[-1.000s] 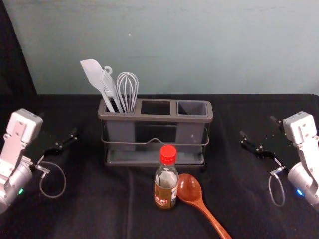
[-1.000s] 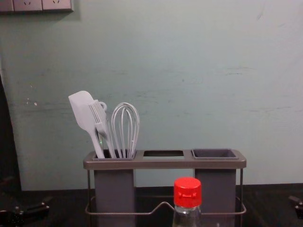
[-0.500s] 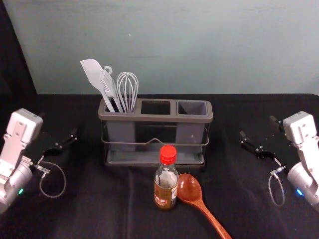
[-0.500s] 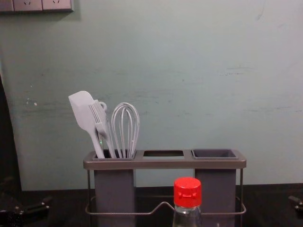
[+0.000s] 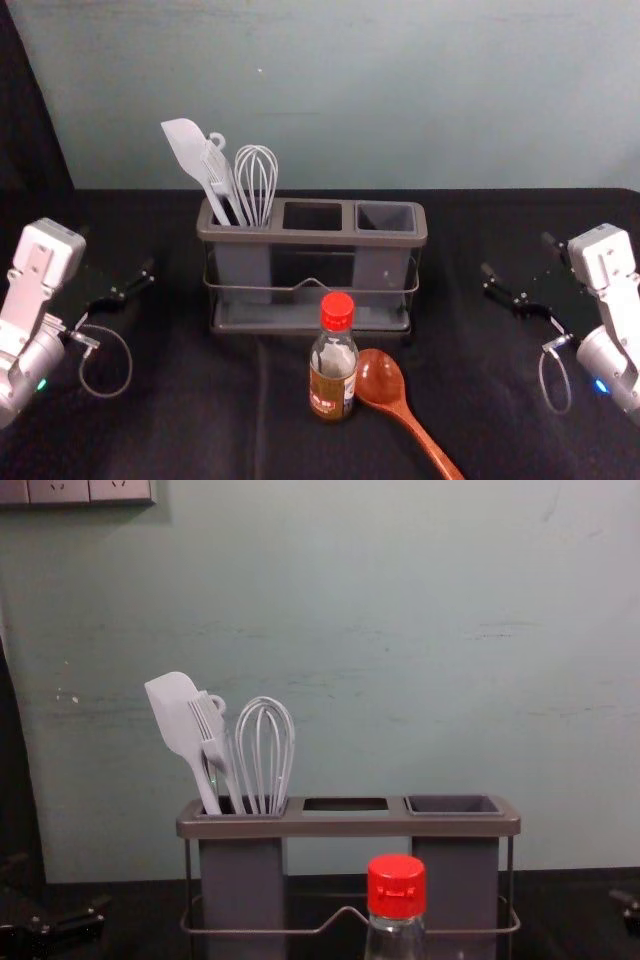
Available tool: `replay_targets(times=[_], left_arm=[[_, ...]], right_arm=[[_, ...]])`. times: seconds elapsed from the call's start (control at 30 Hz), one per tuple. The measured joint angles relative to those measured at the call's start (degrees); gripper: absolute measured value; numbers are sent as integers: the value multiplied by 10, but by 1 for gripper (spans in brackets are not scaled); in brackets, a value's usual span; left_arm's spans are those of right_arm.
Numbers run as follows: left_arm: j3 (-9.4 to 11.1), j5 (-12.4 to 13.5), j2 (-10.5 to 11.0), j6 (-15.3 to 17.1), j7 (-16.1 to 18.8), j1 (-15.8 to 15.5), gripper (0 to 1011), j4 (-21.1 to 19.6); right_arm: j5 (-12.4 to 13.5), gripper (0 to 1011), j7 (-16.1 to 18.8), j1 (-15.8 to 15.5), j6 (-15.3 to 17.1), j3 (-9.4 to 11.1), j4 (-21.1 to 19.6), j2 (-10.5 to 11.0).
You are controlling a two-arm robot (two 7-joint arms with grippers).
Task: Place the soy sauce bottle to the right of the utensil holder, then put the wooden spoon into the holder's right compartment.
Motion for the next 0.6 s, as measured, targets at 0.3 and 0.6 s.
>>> replay_targets(times=[0.3, 0.6], left_arm=[[0, 0, 0, 0, 0, 0, 1012, 0], [0, 0, 0, 0, 0, 0, 1011, 0]], right_arm=[[-6, 1003, -13, -53, -23, 42, -90, 31], [18, 1003, 8, -172, -102, 98, -201, 91]])
